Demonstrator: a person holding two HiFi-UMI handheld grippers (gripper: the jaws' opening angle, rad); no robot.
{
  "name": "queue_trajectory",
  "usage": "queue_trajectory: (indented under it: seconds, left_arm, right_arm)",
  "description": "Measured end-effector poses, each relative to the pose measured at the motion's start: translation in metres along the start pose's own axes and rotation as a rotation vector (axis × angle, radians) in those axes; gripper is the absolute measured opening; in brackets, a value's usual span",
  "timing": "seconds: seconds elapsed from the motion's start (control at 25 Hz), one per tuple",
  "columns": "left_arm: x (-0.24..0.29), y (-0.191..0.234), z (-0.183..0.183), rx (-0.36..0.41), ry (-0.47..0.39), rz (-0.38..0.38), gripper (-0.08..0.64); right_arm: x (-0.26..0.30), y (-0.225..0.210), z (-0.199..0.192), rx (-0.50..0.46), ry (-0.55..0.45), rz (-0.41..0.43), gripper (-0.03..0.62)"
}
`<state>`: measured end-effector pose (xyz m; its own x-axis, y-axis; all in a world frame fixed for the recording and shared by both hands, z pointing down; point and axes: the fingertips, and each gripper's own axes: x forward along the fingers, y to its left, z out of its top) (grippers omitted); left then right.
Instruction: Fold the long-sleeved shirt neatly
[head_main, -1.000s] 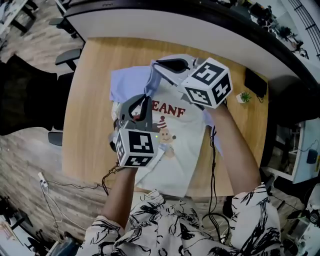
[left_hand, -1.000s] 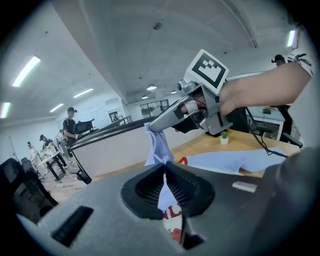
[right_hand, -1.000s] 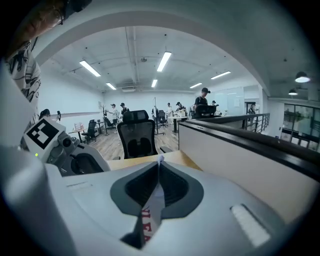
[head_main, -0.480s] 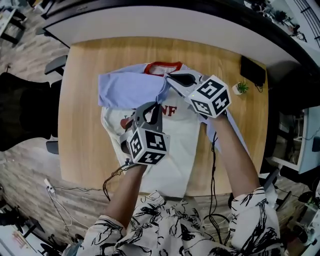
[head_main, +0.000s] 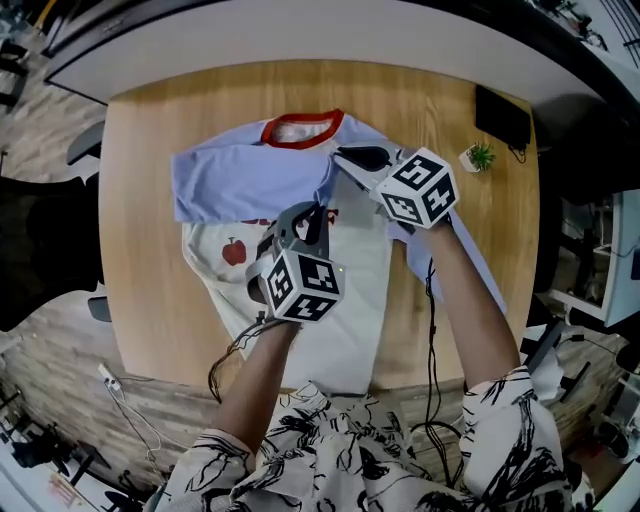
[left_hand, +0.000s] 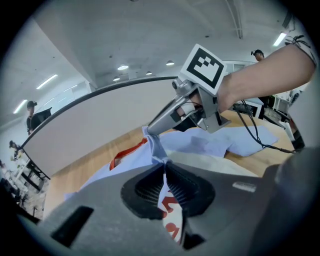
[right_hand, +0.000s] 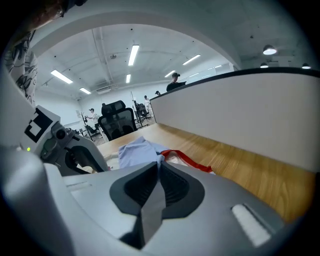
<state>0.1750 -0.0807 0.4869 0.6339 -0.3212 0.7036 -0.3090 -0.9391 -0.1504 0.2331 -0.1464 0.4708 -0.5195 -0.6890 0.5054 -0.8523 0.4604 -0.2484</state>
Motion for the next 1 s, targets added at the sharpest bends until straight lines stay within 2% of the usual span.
queue_trajectory:
  seconds: [0.08, 0.24, 0.48, 0.52, 0.64, 0.8, 1.0]
  left_arm:
    - [0.011, -0.005, -0.004, 0.015, 0.015, -0.010, 0.021]
    - [0.032, -0.019, -0.011, 0.057, 0.041, -0.035, 0.021]
    - [0.050, -0.041, -0.018, 0.117, 0.070, -0.074, 0.029]
    - [0.052, -0.048, -0.019, 0.126, 0.070, -0.096, 0.053]
    - [0.055, -0.067, -0.021, 0.124, 0.064, -0.167, 0.204]
    - [0.050, -0.079, -0.013, 0.125, 0.038, -0.196, 0.246]
    - [0.029, -0.108, 0.016, 0.128, -0.031, -0.235, 0.269]
  right_arm:
    - [-0.001, -0.009, -0.014, 0.047, 0.019, -0.008, 0.045]
    - [-0.014, -0.025, -0.035, 0.137, 0.019, -0.018, 0.131]
    - [-0.054, -0.039, -0.040, 0.172, -0.038, -0.110, 0.158]
    - [-0.063, -0.040, -0.039, 0.169, -0.049, -0.127, 0.163]
    - [-0.085, -0.037, -0.038, 0.173, -0.088, -0.158, 0.167]
    - [-0.106, -0.031, -0.040, 0.179, -0.120, -0.181, 0.187]
    - [-0.152, -0.030, -0.055, 0.196, -0.162, -0.235, 0.201]
